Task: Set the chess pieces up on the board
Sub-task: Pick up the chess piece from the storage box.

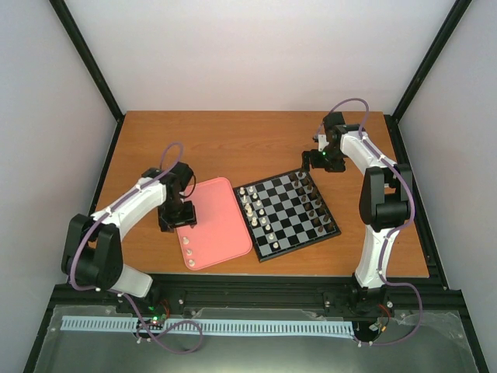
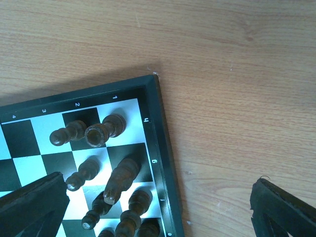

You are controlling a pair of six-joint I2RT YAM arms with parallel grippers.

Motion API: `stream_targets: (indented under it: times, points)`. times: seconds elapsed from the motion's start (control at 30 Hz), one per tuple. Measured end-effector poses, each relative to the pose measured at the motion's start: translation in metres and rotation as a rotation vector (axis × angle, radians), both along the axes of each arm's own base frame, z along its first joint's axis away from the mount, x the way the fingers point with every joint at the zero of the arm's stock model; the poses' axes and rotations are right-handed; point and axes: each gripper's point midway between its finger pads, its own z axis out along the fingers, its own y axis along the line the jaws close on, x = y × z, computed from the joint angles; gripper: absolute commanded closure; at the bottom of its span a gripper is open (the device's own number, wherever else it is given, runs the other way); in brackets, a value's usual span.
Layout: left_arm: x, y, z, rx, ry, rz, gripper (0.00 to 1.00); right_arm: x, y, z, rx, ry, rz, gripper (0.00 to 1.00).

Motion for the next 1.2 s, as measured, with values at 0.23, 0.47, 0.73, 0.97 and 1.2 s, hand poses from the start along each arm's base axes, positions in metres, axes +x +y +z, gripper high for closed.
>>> stream_targets:
  times: [0.23,0.47,0.73,0.97,1.2]
  points:
    - [-0.019,-0.002,-0.026,-0.036,0.069,0.02,0.47,0.0,0.0,0.0,0.0,0.0,0.0,0.0]
    - [-0.02,-0.01,-0.036,-0.076,0.092,0.019,0.63,0.0,0.0,0.0,-0.001,0.001,0.0,0.0]
    - [-0.019,-0.014,-0.043,-0.095,0.107,0.014,0.86,0.0,-0.001,0.0,-0.004,0.0,0.001,0.0]
    - [-0.02,-0.015,-0.043,-0.104,0.114,-0.004,0.99,0.0,-0.001,0.0,-0.005,-0.001,0.002,0.0]
    - [-0.008,-0.023,-0.016,-0.095,0.091,-0.051,0.99,0.0,-0.001,0.0,-0.005,-0.001,0.002,0.0]
